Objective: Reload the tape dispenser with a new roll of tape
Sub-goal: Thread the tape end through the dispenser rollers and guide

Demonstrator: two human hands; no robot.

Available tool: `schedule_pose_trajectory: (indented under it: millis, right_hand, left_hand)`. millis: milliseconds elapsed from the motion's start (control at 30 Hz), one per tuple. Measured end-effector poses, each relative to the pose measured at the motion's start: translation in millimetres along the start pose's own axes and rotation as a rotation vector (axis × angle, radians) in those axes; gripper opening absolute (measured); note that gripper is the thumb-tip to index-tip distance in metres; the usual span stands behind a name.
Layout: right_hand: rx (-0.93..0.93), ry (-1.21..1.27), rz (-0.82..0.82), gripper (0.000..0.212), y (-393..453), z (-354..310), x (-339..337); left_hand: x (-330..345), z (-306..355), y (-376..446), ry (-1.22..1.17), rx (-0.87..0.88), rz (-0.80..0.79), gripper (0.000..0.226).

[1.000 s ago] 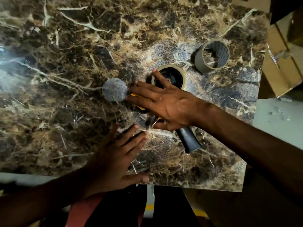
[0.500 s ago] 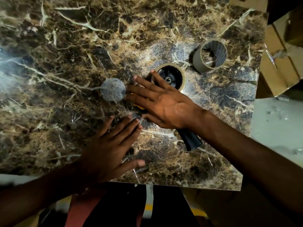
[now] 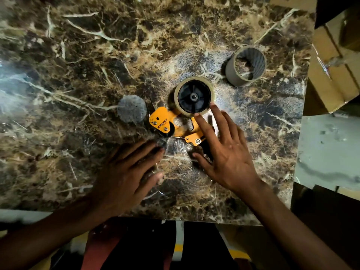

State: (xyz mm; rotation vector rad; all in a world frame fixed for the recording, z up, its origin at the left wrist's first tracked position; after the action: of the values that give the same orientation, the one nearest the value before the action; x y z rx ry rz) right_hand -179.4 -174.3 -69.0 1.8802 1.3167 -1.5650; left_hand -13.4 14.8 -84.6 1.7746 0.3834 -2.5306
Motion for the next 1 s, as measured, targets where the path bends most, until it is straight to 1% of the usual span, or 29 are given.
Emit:
schedule_pose_trajectory:
  millis: [100, 200, 267, 333, 467, 533, 600, 667, 733, 833, 933, 1000]
  right_hand:
    - [0.058, 0.056, 0.056, 0.089, -2, -6, 2]
    - [0.094, 0.102, 0.065, 0.088, -1, -10, 3]
    - [0.099, 0.114, 0.067, 0.088, 0, -12, 4]
    - [0.104, 0.117, 0.069, 0.088, 2, -12, 6]
    - [0.104, 0.108, 0.072, 0.086, 3, -12, 7]
    - [0.092, 0.078, 0.075, 0.087, 3, -11, 7]
    - [0.074, 0.041, 0.059, 0.087, 4, -13, 10]
    - [0.072, 0.012, 0.023, 0.09, 5, -13, 13]
    - [0.087, 0.022, -0.022, 0.096, 6, -13, 13]
    - [0.092, 0.075, -0.038, 0.095, 4, -16, 9]
    - [0.096, 0.105, -0.053, 0.1, 3, -17, 6]
    - [0.102, 0.119, -0.069, 0.094, 4, -18, 3]
  left_hand:
    - [-2, 1, 28, -0.043, -0.093, 0.062, 0.055]
    - [1, 5, 43, -0.049, -0.172, 0.097, 0.051]
    - [4, 8, 48, -0.051, -0.194, 0.115, 0.048]
    - [5, 8, 48, -0.018, -0.177, 0.135, 0.049]
    - [4, 8, 41, 0.161, -0.048, 0.217, 0.049]
    - [5, 11, 36, 0.25, 0.023, 0.239, 0.054]
    - [10, 15, 31, 0.326, 0.075, 0.211, 0.064]
    - [17, 16, 26, 0.385, 0.087, 0.164, 0.07]
    - [22, 15, 22, 0.41, 0.076, 0.131, 0.072]
    - [25, 14, 21, 0.408, 0.064, 0.106, 0.066]
    - [24, 16, 23, 0.386, 0.054, 0.107, 0.058]
    - [21, 18, 25, 0.366, 0.049, 0.122, 0.056]
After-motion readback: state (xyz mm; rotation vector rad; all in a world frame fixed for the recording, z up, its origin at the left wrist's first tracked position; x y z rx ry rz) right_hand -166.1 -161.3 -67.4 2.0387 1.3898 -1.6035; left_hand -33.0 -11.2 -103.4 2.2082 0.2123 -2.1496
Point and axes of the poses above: each hand's wrist, its own y-axis towards the middle knuckle, its own x-axis out of the palm, z = x × y, the point moved 4 cm from there along y, towards the middle knuckle, and after that the axes turned 4 degrees about y, right-handed, at the moved point
